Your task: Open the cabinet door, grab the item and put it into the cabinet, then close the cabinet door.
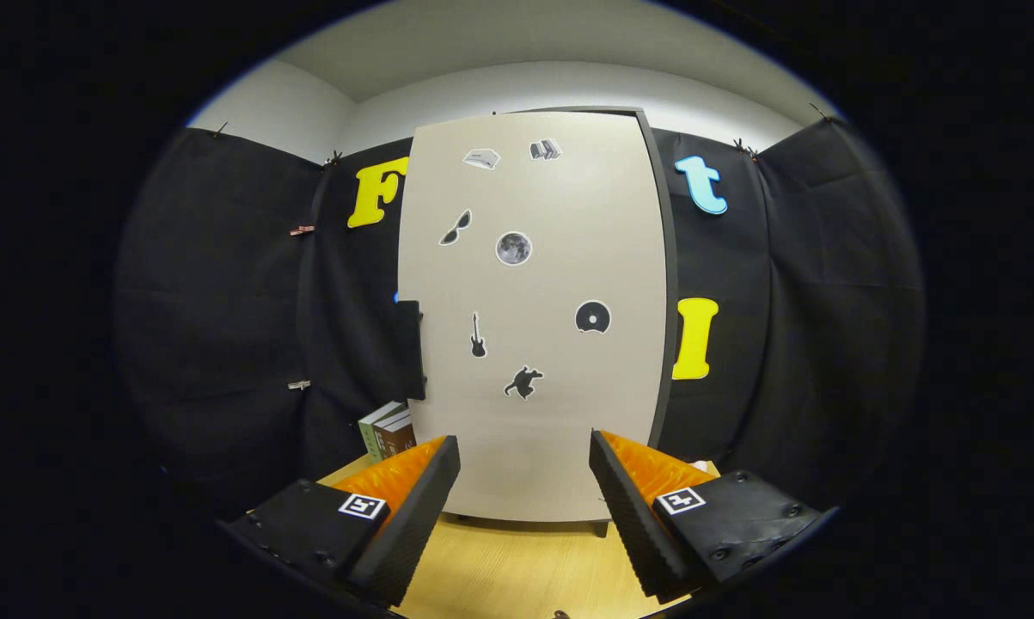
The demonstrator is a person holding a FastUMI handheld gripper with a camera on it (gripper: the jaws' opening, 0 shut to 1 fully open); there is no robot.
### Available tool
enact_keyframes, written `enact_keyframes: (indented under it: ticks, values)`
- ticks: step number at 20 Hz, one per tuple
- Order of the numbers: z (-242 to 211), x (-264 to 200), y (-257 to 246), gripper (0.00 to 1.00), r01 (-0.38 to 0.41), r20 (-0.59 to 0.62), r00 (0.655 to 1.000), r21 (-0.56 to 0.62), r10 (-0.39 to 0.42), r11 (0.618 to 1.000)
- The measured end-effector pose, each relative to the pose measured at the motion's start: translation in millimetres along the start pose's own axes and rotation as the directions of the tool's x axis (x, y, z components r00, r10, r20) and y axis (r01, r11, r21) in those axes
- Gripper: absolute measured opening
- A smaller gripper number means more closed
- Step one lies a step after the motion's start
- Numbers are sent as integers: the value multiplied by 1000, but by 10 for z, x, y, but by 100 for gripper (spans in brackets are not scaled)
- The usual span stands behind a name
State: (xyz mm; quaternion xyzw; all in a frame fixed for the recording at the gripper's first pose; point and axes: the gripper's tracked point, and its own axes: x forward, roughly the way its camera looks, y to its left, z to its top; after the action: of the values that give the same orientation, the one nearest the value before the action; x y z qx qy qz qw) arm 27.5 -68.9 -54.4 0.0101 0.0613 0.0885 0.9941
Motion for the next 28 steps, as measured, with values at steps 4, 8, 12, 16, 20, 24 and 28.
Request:
enact_keyframes:
  ticks: [4,8,12,16,20,24,28]
  values:
    - [61,-5,-46,98,12,17,1000,-4,-12,1000]
    - [76,-41,-75,98,23,21,1000,-13,-23,1000]
    - [78,-56,-111,98,34,21,999,-17,-33,999]
    - [79,-52,-68,98,20,19,1000,-21,-20,1000]
    - [51,-30,-50,98,14,9,1000,-31,-14,999]
    - [41,-13,-48,98,11,5,1000,-37,-11,999]
    - [41,-14,-48,98,12,1,1000,-34,-12,999]
